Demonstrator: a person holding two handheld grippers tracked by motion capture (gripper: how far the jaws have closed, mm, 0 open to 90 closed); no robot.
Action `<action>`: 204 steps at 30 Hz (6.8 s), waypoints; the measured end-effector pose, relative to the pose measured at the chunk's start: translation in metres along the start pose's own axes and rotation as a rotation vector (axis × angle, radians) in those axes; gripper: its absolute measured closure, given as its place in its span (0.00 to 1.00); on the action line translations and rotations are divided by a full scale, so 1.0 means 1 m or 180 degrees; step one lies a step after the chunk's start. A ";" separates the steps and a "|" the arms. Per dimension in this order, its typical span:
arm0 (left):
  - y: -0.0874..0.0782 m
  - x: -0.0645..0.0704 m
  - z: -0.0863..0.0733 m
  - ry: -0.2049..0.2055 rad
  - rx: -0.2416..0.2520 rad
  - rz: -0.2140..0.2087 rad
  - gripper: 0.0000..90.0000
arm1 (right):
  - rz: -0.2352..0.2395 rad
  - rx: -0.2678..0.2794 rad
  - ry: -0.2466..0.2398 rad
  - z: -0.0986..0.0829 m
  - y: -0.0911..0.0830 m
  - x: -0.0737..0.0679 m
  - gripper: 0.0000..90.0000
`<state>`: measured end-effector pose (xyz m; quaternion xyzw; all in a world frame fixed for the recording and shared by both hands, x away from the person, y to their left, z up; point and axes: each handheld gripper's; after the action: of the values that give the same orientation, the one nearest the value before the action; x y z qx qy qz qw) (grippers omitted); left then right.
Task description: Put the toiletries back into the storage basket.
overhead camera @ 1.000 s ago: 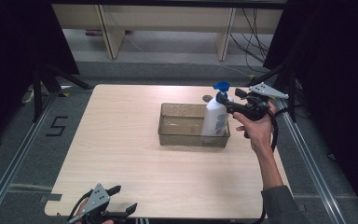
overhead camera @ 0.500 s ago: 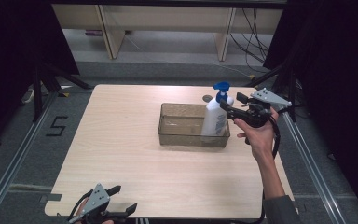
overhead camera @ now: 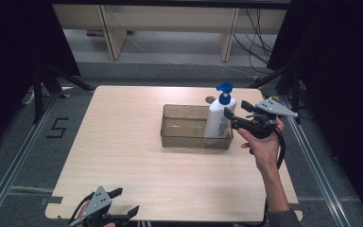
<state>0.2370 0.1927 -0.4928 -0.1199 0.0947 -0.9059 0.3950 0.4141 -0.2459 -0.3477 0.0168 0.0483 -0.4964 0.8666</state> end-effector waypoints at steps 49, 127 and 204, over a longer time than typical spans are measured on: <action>-0.002 -0.004 0.002 0.0000 0.0005 -0.0002 0.17 | 0.0159 -0.0092 0.0174 -0.027 -0.019 -0.010 0.24; -0.003 -0.005 0.002 0.0062 -0.0020 0.0013 0.17 | 0.0598 -0.0439 0.0297 -0.075 -0.046 -0.052 0.18; -0.002 -0.003 0.000 0.0107 -0.0010 -0.0002 0.16 | 0.0767 -0.0618 0.0293 -0.127 -0.105 -0.067 0.17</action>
<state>0.2380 0.1963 -0.4924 -0.1054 0.1027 -0.9077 0.3929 0.2817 -0.2313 -0.4657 -0.0386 0.1334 -0.3806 0.9142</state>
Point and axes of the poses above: each handheld gripper's, and its own axes: y roughly forward along the jaws, z roughly out of its top, x roughly to its right, and after that the axes turned 13 degrees about x, right-handed
